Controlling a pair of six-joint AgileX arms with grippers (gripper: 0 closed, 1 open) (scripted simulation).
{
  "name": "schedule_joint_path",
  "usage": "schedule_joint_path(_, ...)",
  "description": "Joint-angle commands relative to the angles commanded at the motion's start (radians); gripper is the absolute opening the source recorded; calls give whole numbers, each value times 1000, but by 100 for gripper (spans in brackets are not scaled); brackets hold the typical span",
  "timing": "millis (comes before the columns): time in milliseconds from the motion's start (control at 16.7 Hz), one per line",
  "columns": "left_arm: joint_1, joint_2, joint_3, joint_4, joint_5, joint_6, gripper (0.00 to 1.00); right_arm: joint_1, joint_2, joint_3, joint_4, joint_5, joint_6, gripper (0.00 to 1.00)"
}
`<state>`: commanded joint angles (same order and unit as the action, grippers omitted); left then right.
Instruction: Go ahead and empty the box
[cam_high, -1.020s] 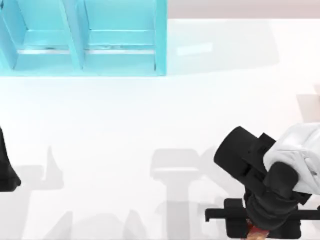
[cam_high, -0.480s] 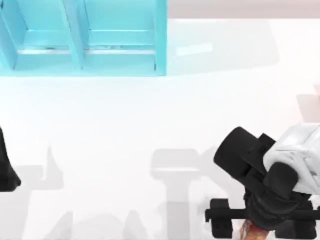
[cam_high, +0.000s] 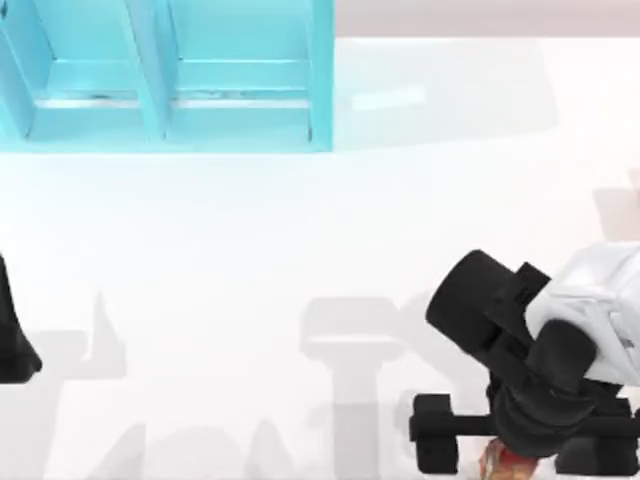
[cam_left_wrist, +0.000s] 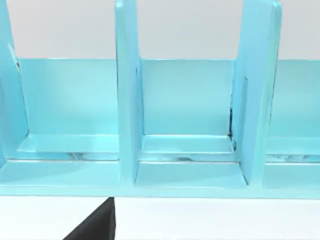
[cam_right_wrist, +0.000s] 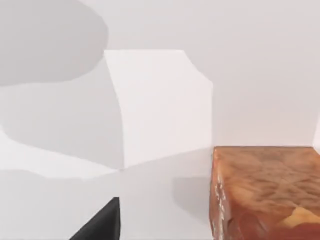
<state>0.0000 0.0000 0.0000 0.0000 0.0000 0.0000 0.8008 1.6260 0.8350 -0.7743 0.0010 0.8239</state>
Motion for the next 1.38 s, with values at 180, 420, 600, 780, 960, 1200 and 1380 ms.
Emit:
schedule_joint_path(180, 0, 0, 0, 0, 0, 0, 100, 1, -34, 67, -105, 0, 0, 100)
schedule_joint_path(420, 0, 0, 0, 0, 0, 0, 100, -2, -100, 174, -291, 0, -3, 100)
schedule_joint_path(600, 0, 0, 0, 0, 0, 0, 100, -4, -123, 203, -328, 0, -6, 100)
schedule_joint_path(780, 0, 0, 0, 0, 0, 0, 100, -2, -119, 200, -326, 0, -6, 100)
schedule_joint_path(960, 0, 0, 0, 0, 0, 0, 100, -33, -91, 233, -344, 0, -37, 100)
schedule_joint_path(1200, 0, 0, 0, 0, 0, 0, 100, -216, 29, 398, -420, 0, -220, 100)
schedule_joint_path(1380, 0, 0, 0, 0, 0, 0, 100, -462, 142, 571, -490, -1, -466, 100)
